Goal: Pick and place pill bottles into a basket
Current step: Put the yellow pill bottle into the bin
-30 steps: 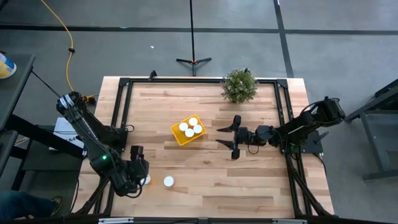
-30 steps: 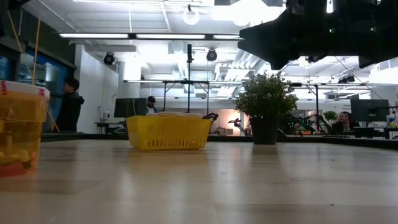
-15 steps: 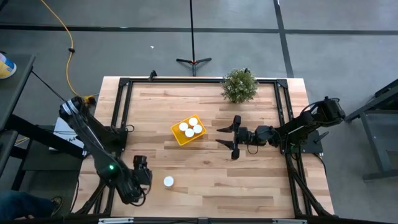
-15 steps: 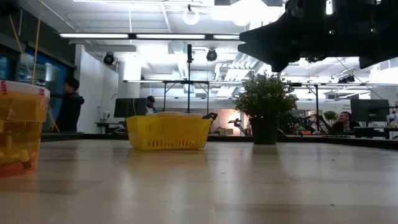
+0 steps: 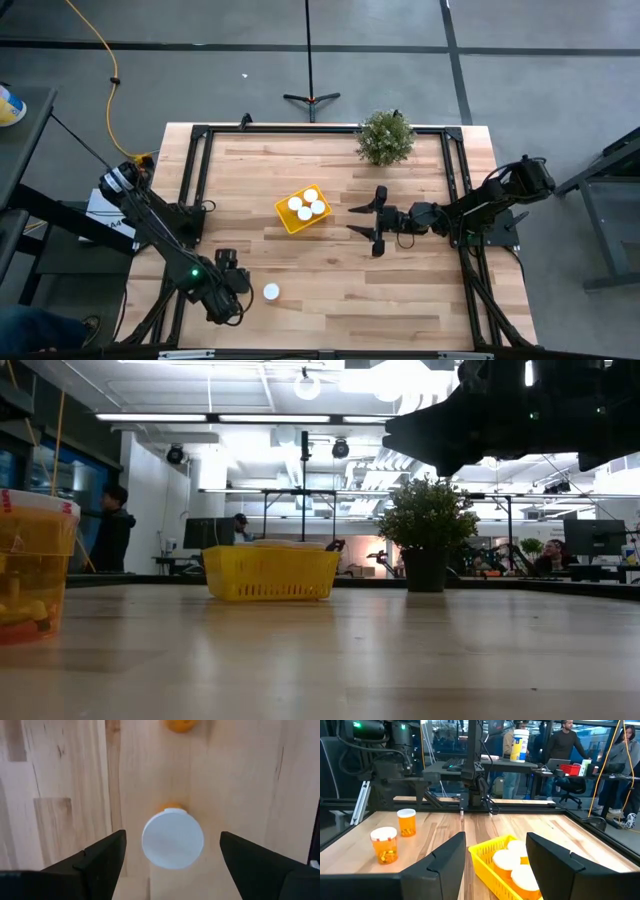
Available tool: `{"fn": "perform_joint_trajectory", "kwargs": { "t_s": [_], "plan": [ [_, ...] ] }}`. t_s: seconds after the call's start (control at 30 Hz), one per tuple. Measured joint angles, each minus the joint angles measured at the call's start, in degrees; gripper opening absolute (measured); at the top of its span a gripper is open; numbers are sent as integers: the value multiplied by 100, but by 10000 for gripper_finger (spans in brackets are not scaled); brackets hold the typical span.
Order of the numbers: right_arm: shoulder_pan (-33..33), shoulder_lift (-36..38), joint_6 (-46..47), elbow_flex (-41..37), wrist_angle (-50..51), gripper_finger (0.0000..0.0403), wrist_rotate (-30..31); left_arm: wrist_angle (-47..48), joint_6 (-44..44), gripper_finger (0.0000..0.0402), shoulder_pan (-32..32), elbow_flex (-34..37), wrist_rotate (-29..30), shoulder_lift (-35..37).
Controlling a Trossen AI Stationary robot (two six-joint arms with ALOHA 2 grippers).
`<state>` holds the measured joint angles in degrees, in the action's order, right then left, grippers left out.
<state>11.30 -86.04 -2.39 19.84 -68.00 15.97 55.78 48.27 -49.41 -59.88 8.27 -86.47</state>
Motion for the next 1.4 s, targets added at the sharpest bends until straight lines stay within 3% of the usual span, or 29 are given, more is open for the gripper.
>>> {"fn": "perform_joint_trajectory", "kwargs": {
  "t_s": [0.1, 0.77, 1.0, 1.4],
  "plan": [
    [0, 0, -2, 0, 8, 199, -1, -45, -5, 356, -9, 0, 197, -29],
    [0, 0, -17, 0, 8, 199, -4, -376, -2, 356, -9, 221, -113, -448],
    [-1, 0, -21, 0, 8, 199, -4, -362, -56, 356, -7, 221, 112, -465],
    [0, 0, -60, 0, 8, 199, -7, -375, -149, 344, -4, 221, 9, -481]
  ]
}}
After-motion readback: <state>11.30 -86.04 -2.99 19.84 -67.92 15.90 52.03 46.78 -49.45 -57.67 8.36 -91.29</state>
